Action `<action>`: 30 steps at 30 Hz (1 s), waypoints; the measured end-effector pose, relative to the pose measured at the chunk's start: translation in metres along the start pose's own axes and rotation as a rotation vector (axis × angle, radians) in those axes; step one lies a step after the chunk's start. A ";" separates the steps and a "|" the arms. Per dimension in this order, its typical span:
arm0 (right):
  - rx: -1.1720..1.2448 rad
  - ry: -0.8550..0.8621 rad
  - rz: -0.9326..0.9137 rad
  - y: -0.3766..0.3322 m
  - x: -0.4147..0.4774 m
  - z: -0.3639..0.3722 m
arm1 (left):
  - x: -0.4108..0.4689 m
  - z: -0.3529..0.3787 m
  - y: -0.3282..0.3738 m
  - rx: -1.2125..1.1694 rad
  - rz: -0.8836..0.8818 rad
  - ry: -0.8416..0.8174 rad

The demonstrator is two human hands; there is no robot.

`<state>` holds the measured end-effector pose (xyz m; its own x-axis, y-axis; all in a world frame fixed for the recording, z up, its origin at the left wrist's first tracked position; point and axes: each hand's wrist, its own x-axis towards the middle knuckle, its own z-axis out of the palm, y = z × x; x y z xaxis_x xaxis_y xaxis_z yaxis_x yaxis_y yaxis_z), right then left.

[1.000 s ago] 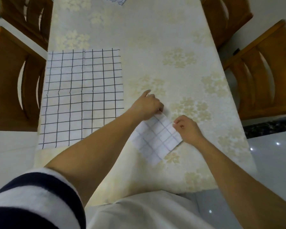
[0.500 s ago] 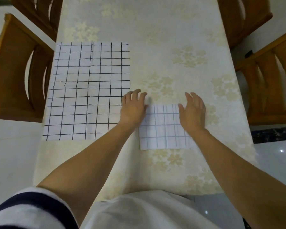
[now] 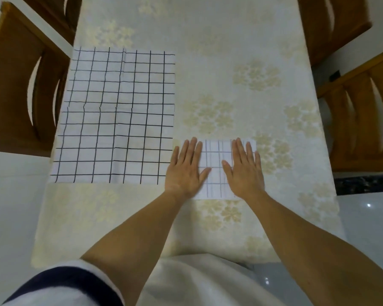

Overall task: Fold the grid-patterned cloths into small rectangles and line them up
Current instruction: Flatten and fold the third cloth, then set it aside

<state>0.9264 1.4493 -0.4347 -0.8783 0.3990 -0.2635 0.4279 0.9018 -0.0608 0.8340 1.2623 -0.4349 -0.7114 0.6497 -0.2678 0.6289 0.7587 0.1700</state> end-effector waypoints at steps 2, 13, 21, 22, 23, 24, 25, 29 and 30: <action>-0.006 -0.033 -0.001 0.013 0.000 -0.005 | -0.003 -0.007 -0.006 0.050 -0.006 -0.053; 0.046 0.008 -0.151 -0.045 0.003 -0.012 | 0.006 -0.021 0.027 -0.063 0.063 0.036; -0.021 -0.029 -0.136 -0.012 0.005 -0.004 | 0.000 -0.007 0.012 -0.020 -0.022 -0.027; -0.023 -0.027 -0.116 -0.004 0.006 -0.006 | -0.001 -0.010 0.010 -0.003 -0.034 -0.046; -0.028 -0.033 -0.098 0.004 0.007 -0.009 | -0.001 -0.013 0.008 0.008 -0.048 -0.066; -0.028 -0.045 -0.085 0.013 0.008 -0.012 | -0.001 -0.015 0.005 0.023 -0.060 -0.087; -0.027 -0.059 -0.080 0.020 0.009 -0.014 | -0.002 -0.017 0.003 0.045 -0.068 -0.107; -0.035 -0.063 -0.074 0.037 0.013 -0.020 | 0.000 -0.024 0.002 0.071 -0.088 -0.168; -0.026 -0.031 -0.072 0.037 0.015 -0.023 | 0.002 -0.027 0.001 0.062 -0.077 -0.168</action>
<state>0.9241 1.4928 -0.4188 -0.8991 0.3283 -0.2895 0.3581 0.9321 -0.0552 0.8250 1.2659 -0.4097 -0.6987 0.5691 -0.4335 0.5968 0.7978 0.0854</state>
